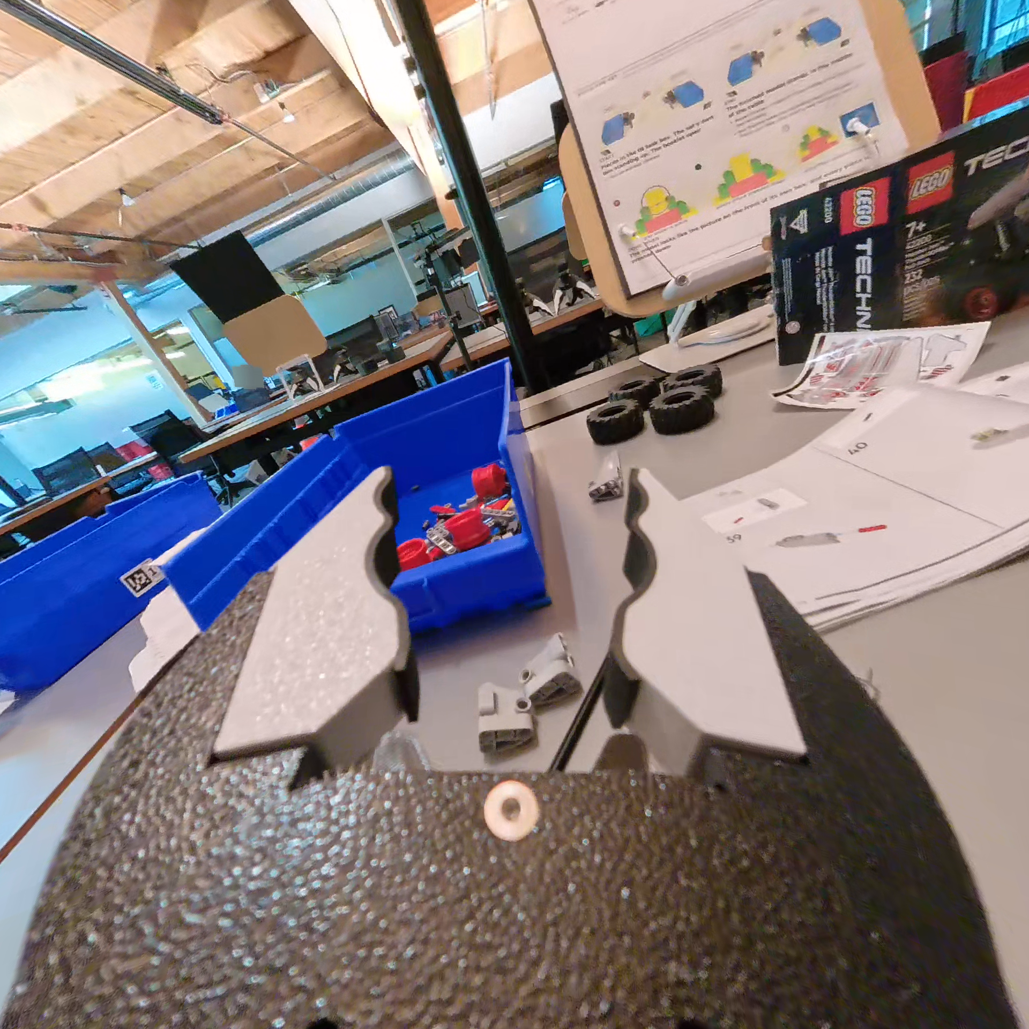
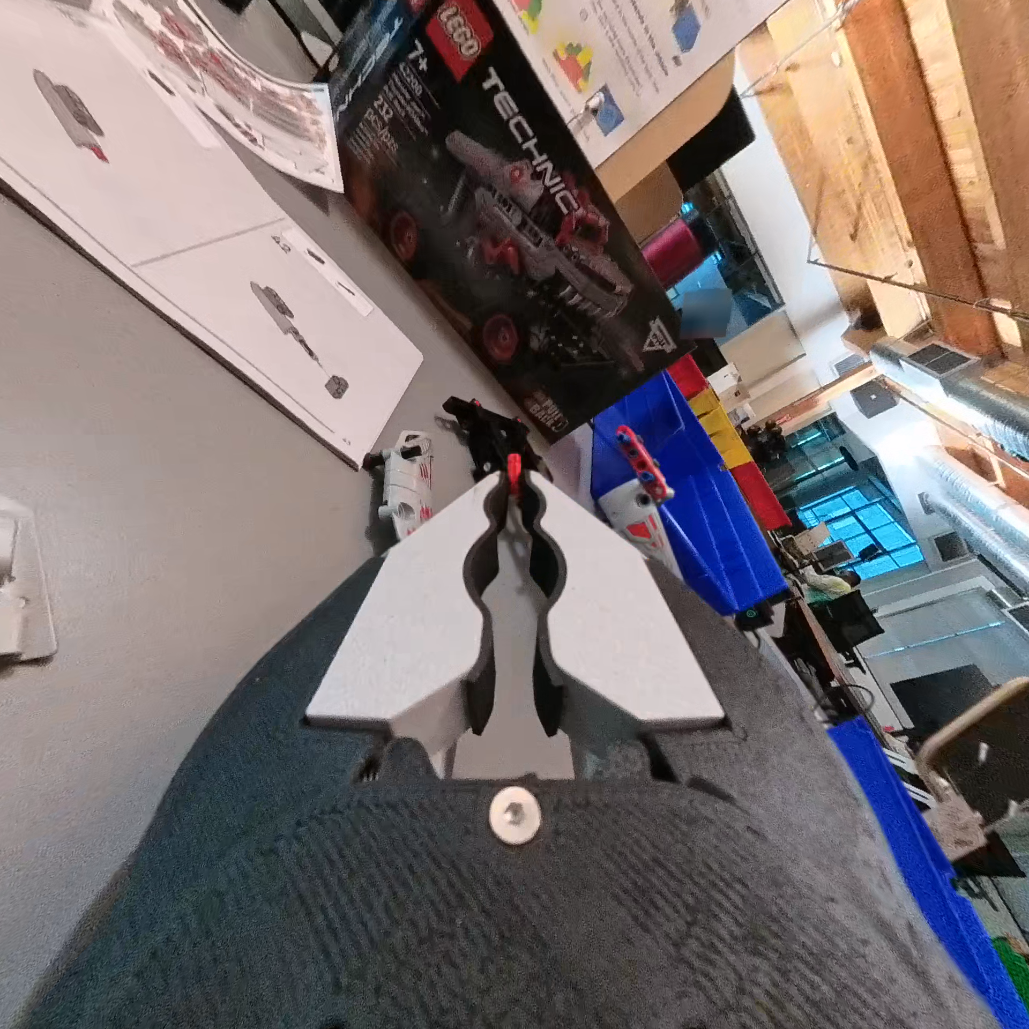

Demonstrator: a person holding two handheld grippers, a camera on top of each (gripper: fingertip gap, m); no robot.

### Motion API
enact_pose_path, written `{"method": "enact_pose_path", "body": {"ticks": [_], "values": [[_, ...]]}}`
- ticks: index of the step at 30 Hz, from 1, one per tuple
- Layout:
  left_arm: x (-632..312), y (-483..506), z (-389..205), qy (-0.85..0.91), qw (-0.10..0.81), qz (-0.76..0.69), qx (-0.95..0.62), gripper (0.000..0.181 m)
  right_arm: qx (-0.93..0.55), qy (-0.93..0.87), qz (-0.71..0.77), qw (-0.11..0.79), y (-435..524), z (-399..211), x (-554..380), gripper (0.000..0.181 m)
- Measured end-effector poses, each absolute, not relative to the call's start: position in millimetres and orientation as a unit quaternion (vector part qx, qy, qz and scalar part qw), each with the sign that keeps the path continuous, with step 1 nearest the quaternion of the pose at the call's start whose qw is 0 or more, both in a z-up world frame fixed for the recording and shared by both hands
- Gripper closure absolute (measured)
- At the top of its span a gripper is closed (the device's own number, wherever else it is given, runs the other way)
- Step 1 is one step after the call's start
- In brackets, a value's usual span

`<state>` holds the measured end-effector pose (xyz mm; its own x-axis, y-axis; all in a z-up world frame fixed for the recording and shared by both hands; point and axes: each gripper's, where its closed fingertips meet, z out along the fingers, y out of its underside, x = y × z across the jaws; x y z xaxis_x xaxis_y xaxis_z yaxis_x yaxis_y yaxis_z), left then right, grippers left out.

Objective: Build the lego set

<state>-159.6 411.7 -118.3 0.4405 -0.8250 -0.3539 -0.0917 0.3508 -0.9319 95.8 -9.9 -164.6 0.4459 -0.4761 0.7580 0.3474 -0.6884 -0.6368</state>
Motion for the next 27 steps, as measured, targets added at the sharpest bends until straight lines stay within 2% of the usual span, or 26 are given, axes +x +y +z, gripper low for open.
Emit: {"method": "enact_pose_path", "body": {"ticks": [4,11,17,18,20,24,27], "values": [[-163,414,-113,0.450,0.706,-0.248,-0.487,0.107,-0.758,0.054,-0.534,0.369,-15,-169,102,0.178],[-158,414,-99,0.445,0.721,-0.292,-0.444,0.117,-0.733,0.066,-0.554,0.390,-16,-154,97,0.179],[-149,418,-103,0.458,0.711,-0.290,-0.447,0.117,-0.741,0.031,-0.548,0.386,-5,-159,92,0.179],[-150,416,-100,0.458,0.721,-0.283,-0.437,0.113,-0.740,0.030,-0.546,0.391,-5,-158,91,0.179],[-150,410,-96,0.465,0.740,-0.264,-0.408,0.121,-0.744,0.038,-0.529,0.405,-4,-160,89,0.178],[-138,400,-103,0.506,0.741,-0.228,-0.377,0.121,-0.770,0.045,-0.472,0.428,0,-172,86,0.178],[-138,400,-103,0.508,0.748,-0.210,-0.372,0.121,-0.784,0.027,-0.463,0.412,5,-181,84,0.178]]}}
